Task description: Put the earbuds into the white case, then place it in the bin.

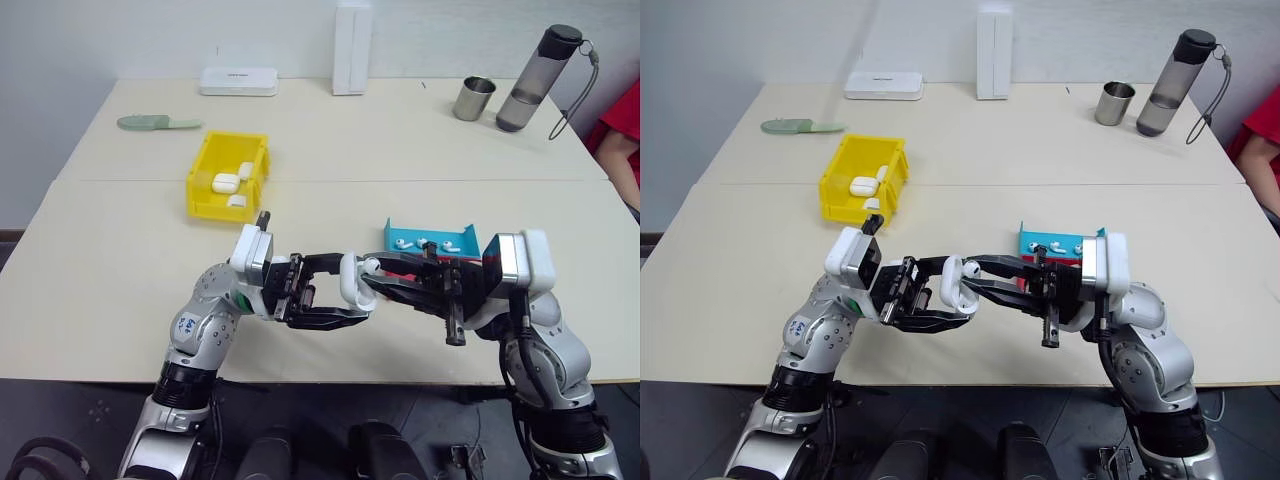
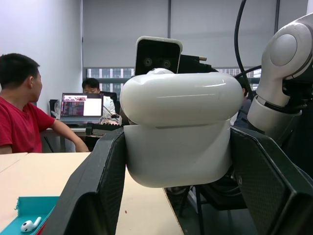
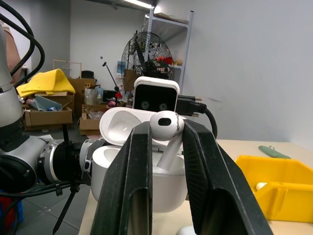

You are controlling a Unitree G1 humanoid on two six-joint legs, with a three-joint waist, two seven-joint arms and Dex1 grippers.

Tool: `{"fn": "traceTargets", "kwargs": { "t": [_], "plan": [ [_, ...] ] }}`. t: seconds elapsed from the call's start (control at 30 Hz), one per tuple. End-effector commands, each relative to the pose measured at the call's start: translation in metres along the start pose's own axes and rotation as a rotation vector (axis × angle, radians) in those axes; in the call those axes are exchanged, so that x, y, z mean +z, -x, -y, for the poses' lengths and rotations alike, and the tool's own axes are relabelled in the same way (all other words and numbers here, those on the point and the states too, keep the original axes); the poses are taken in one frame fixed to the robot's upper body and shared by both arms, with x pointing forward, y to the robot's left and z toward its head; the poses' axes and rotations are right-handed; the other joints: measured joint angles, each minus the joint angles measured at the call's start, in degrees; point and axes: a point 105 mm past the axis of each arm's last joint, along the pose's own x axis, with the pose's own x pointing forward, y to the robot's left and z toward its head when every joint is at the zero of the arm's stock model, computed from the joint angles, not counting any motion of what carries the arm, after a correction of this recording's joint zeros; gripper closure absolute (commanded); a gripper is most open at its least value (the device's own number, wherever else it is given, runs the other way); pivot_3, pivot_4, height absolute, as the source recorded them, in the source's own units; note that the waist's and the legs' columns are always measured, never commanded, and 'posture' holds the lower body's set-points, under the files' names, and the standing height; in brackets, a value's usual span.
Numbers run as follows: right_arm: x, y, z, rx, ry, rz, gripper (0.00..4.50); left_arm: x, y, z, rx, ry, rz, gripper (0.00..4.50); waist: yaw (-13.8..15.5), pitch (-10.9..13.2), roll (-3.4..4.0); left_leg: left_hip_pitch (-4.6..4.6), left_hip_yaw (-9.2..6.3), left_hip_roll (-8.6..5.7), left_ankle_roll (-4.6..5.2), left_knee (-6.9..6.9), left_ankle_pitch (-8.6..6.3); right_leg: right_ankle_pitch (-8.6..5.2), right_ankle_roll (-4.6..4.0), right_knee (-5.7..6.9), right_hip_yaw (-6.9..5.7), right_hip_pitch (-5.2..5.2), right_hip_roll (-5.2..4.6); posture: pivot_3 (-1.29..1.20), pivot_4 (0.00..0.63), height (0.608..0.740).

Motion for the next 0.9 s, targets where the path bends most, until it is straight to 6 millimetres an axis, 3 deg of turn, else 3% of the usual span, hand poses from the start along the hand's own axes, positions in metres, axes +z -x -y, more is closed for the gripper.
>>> {"fn": "traceTargets", "kwargs": {
  "t": [0.03, 0.63, 0.9],
  "plan": [
    [-0.007, 0.004, -0.001, 0.003, -0.015, -0.056, 4.03, 0.025, -0.006, 0.003, -0.021, -0.117, 0.078, 1.68, 0.0, 0.0, 0.0, 0.0, 0.0, 0.0, 0.0, 0.0, 0.0, 0.0, 0.0, -0.01, 0.0, 0.0, 0.0, 0.0, 0.15, 0.74],
    [-0.002, 0.01, 0.0, -0.01, 0.05, -0.057, 4.03, 0.026, -0.004, 0.002, -0.007, -0.114, 0.075, 1.68, 0.0, 0.0, 0.0, 0.0, 0.0, 0.0, 0.0, 0.0, 0.0, 0.0, 0.0, -0.01, 0.0, 0.01, 0.0, 0.0, 0.15, 0.74],
    [0.005, 0.001, 0.007, -0.001, 0.087, 0.009, 4.03, 0.022, -0.006, 0.006, -0.038, -0.093, 0.056, 1.68, 0.0, 0.0, -0.01, 0.0, 0.0, 0.0, 0.0, 0.0, 0.0, 0.0, 0.0, 0.0, 0.0, 0.0, 0.0, 0.0, 0.15, 0.74]
  ]
}}
